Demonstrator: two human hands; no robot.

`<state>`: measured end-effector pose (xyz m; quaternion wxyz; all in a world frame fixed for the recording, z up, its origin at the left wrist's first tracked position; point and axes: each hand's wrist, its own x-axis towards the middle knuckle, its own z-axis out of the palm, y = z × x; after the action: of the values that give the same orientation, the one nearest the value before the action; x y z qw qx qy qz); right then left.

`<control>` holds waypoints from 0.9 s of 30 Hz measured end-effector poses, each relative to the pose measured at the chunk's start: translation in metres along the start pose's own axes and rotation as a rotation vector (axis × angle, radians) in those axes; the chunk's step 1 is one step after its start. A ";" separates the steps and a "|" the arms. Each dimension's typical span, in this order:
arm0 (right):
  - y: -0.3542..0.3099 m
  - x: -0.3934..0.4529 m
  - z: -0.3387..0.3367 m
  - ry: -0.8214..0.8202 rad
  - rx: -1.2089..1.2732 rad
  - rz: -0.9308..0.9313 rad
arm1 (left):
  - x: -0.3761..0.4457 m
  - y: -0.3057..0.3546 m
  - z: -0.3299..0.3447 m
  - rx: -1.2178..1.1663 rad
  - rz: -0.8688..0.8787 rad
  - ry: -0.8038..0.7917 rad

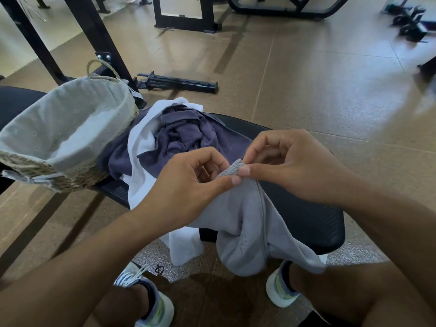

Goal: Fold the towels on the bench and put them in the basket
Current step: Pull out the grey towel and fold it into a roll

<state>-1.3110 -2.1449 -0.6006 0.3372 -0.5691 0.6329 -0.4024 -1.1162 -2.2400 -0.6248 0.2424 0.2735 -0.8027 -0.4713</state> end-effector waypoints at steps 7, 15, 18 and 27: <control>0.002 0.002 0.005 -0.139 -0.048 0.085 | 0.000 0.000 0.000 0.076 -0.004 -0.014; 0.013 0.006 0.002 -0.071 -0.008 0.149 | 0.004 -0.014 -0.032 0.287 -0.281 -0.271; 0.009 0.008 0.003 -0.154 0.120 0.188 | 0.000 -0.005 -0.043 0.080 -0.367 -0.392; -0.008 -0.003 -0.010 -0.609 0.311 0.160 | -0.014 0.012 -0.063 -0.338 -0.466 -0.786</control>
<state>-1.3159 -2.1412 -0.5894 0.6237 -0.5534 0.4767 -0.2782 -1.0672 -2.2654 -0.5884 -0.1502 0.2041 -0.6631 -0.7043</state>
